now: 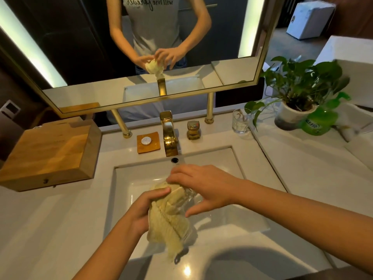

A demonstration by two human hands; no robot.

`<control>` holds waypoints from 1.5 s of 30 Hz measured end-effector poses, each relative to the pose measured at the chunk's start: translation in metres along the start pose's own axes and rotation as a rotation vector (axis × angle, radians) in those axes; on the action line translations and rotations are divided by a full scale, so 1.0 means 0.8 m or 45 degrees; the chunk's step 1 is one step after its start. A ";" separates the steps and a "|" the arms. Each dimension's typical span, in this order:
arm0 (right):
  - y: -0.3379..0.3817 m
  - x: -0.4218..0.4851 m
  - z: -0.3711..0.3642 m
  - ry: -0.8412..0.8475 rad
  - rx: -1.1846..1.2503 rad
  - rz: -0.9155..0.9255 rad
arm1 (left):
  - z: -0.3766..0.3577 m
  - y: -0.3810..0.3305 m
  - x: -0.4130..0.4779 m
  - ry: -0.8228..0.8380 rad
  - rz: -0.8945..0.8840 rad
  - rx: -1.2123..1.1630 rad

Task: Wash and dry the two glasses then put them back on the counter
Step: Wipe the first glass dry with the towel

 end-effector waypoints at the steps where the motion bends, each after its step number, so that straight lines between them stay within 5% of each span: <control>1: 0.002 0.000 -0.001 -0.043 -0.008 0.018 | -0.004 0.005 0.000 0.034 0.018 -0.026; 5: -0.014 -0.007 -0.006 -0.259 0.350 -0.213 | -0.016 -0.004 -0.016 -0.012 -0.062 0.038; 10: -0.047 -0.014 -0.049 -0.435 1.501 -0.878 | -0.052 -0.047 -0.038 -0.191 -0.519 1.104; 12: -0.042 -0.014 -0.074 -0.292 1.886 -1.044 | -0.061 -0.045 -0.035 -0.243 -0.633 1.414; 14: -0.024 -0.020 -0.097 -0.029 2.263 -1.192 | -0.048 -0.045 -0.031 -0.539 -0.659 1.780; 17: -0.009 -0.033 -0.104 0.134 2.557 -1.273 | -0.044 -0.046 -0.034 -0.658 -0.681 1.856; 19: -0.016 -0.036 -0.092 0.149 2.349 -1.206 | -0.045 -0.053 -0.035 -0.523 -0.662 1.630; 24: -0.025 -0.021 -0.009 -0.050 0.671 -0.584 | -0.020 -0.073 -0.029 -0.534 -0.571 0.927; 26: -0.014 -0.015 0.000 -0.031 0.387 -0.415 | -0.021 -0.071 -0.023 -0.535 -0.565 0.920; 31: -0.022 -0.010 -0.017 -0.056 0.426 -0.566 | -0.041 -0.058 -0.011 -0.564 -0.609 1.207; 34: -0.032 -0.011 -0.028 -0.152 0.709 -0.654 | -0.039 -0.060 -0.016 -0.692 -0.689 1.193; 40: -0.054 -0.016 -0.047 -0.396 1.242 -0.829 | -0.017 -0.069 -0.046 -0.837 -0.849 0.678; 45: -0.057 -0.010 -0.035 -0.708 1.447 -0.843 | -0.020 -0.052 -0.049 -0.774 -0.823 0.642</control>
Point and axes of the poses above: each hand's wrist, its own x-axis towards the middle knuckle, its own z-axis out of the back of the hand, y = z × x, the point moved 7 cm from there along x, towards the middle knuckle, and after that the axes turned 4 degrees about x, right-handed, at the moved point
